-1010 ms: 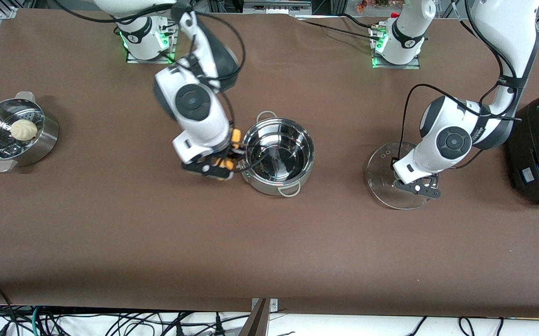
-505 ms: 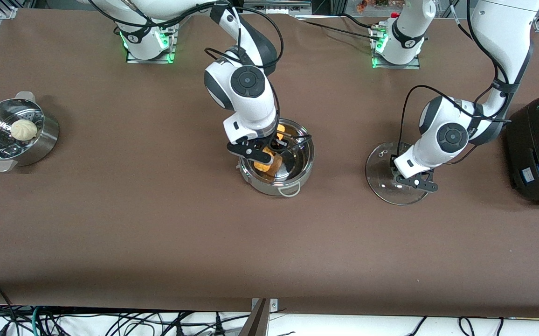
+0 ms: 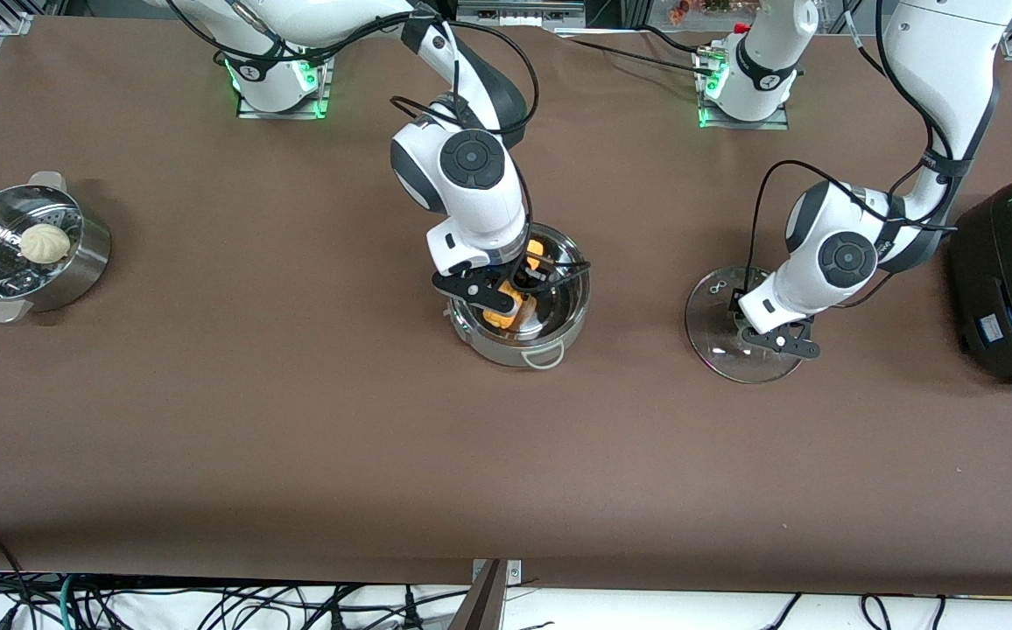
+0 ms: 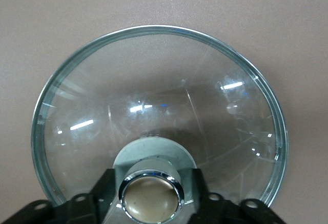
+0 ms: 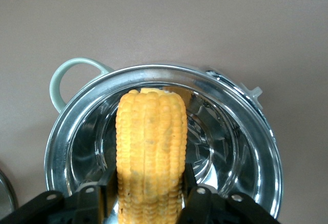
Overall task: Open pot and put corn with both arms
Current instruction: 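Carry the corn into the pot with the right gripper while the left lowers the lid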
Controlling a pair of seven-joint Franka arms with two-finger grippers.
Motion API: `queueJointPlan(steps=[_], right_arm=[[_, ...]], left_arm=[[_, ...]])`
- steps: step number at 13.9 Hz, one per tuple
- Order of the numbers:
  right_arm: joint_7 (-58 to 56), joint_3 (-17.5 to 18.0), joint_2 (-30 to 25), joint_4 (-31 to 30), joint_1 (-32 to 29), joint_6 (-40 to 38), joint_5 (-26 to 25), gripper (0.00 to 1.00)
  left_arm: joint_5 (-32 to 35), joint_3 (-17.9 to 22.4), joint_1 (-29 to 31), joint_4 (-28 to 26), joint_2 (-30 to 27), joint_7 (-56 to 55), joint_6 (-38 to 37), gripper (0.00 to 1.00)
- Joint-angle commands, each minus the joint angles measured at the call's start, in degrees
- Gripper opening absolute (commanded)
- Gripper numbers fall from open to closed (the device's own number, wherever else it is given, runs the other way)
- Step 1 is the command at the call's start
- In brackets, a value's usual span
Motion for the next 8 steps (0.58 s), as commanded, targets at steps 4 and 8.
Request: queueJointPlan(steps=[4,8], right_arm=[[1.22,-0.53,1.1,2.3,0.46,-1.5,0.28,0.85],[0.08,-1.06,0.31,2.47,-1.81,-4.3,0.01,0.92]], left_arm=[[1.28,-1.09,0.69,0.16,-3.38,0.32,-3.68,1.0],[0.49,-3.9,0.42,5.24,-9.62,0.23,-14.89,1.0]])
